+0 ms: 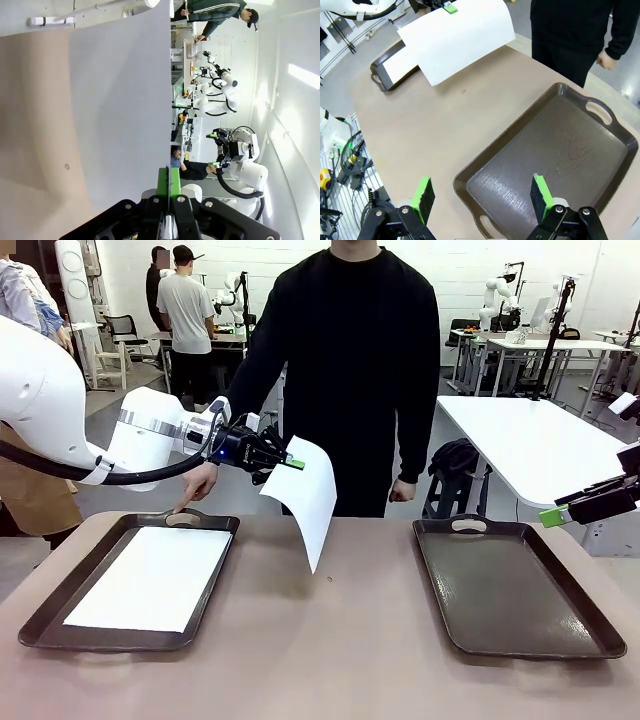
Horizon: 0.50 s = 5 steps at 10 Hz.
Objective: Sort the A4 documents.
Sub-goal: Place the A4 Paper in the designated Handle tray.
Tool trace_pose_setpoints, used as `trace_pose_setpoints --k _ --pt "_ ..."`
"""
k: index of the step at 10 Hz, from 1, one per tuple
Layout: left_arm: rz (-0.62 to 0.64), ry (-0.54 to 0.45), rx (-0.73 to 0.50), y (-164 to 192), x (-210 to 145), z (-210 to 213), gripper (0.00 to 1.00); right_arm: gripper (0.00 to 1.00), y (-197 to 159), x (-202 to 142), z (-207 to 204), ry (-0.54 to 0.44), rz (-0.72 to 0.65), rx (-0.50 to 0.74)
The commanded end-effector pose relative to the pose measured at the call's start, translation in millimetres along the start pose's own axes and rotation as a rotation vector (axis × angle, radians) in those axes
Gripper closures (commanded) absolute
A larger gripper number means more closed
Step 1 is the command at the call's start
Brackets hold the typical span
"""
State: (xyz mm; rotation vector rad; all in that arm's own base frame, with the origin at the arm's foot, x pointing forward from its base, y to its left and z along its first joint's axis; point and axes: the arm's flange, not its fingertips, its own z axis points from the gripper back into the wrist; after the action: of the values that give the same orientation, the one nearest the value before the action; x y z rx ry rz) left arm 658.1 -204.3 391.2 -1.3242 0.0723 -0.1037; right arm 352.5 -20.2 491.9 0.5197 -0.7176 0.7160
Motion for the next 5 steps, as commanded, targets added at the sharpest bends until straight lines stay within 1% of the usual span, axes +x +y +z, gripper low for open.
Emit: trace_pose_setpoints --k 1,5 --pt "0.01 0.001 -0.005 0.4 0.0 -1.4 1.0 0.0 -3.4 1.0 -2.4 -0.021 0.01 0.019" --pt "0.01 0.001 -0.005 0.4 0.0 -1.4 1.0 0.0 -3.4 1.0 -2.4 -0.021 0.01 0.019"
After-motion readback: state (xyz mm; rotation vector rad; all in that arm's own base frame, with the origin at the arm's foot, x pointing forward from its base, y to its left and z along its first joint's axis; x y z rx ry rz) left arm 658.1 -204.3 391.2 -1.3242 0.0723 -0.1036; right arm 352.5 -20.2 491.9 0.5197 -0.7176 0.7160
